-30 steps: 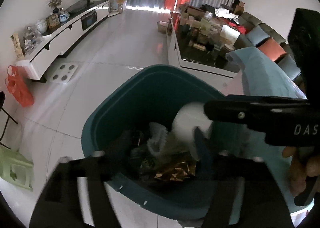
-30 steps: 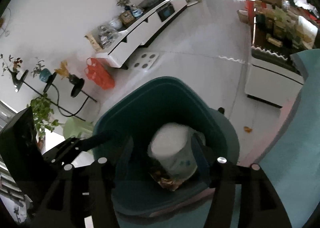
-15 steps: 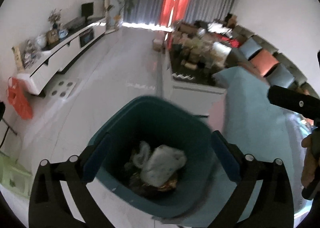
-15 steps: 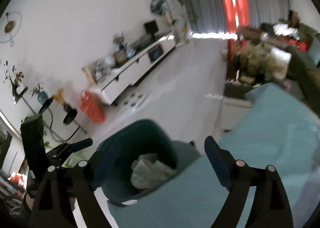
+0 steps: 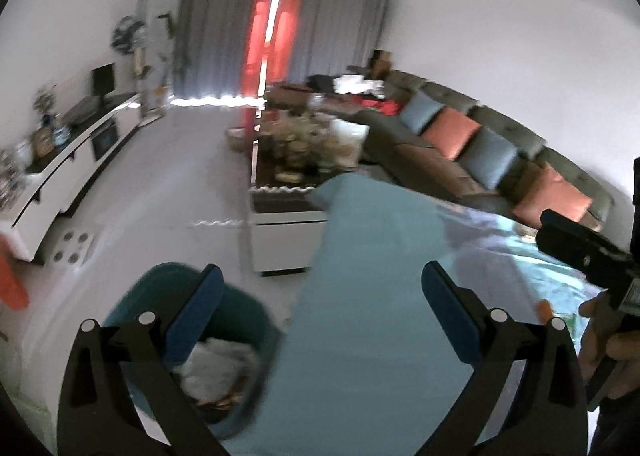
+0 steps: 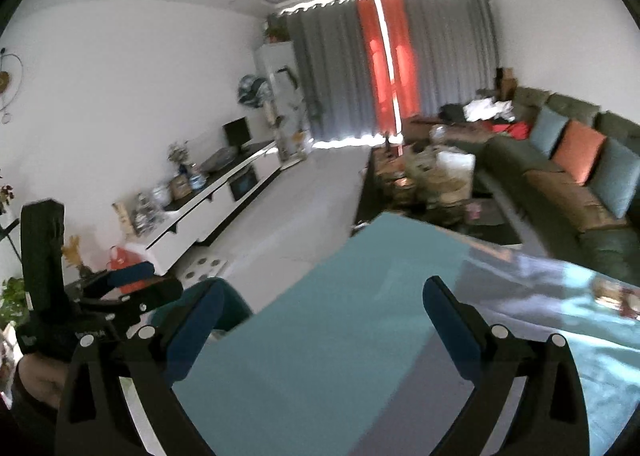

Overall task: Collect trash
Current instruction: 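Move both open tools back over the table, then grasp the clear green-printed plastic wrapper with the right tool while the left tool grasps the long orange peel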

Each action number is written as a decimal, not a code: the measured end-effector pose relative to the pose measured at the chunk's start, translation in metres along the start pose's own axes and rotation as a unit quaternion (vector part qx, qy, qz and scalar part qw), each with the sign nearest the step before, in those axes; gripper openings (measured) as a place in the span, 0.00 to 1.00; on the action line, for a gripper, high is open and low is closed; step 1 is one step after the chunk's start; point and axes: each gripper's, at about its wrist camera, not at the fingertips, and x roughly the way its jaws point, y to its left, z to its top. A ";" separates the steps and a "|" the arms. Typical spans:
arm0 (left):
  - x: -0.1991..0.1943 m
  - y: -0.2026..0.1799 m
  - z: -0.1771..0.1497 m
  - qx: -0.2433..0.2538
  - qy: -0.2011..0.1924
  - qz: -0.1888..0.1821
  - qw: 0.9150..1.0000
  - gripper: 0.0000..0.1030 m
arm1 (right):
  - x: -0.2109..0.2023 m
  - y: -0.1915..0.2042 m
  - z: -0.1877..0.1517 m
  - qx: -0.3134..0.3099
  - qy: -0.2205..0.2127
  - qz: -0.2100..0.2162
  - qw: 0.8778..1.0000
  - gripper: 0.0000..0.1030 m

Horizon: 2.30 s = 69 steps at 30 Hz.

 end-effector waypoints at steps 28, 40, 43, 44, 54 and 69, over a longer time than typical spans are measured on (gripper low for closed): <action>0.076 -0.255 -0.069 0.159 0.080 -0.158 0.971 0.95 | -0.136 -0.148 -0.129 0.125 -0.005 -0.225 0.966 0.93; 0.134 -0.314 -0.090 0.223 0.122 -0.167 0.953 0.94 | -0.109 -0.189 -0.159 0.185 0.045 -0.183 0.964 0.66; 0.146 -0.324 -0.094 0.246 0.128 -0.150 0.949 0.89 | -0.100 -0.196 -0.160 0.202 0.054 -0.157 0.965 0.62; 0.149 -0.325 -0.094 0.249 0.131 -0.149 0.948 0.86 | -0.098 -0.197 -0.160 0.204 0.056 -0.153 0.965 0.62; 0.163 -0.341 -0.095 0.262 0.155 -0.173 0.937 0.75 | -0.082 -0.204 -0.164 0.221 0.094 -0.118 0.963 0.24; 0.170 -0.362 -0.108 0.282 0.177 -0.180 0.926 0.15 | -0.132 -0.210 -0.180 0.255 0.059 -0.139 0.955 0.08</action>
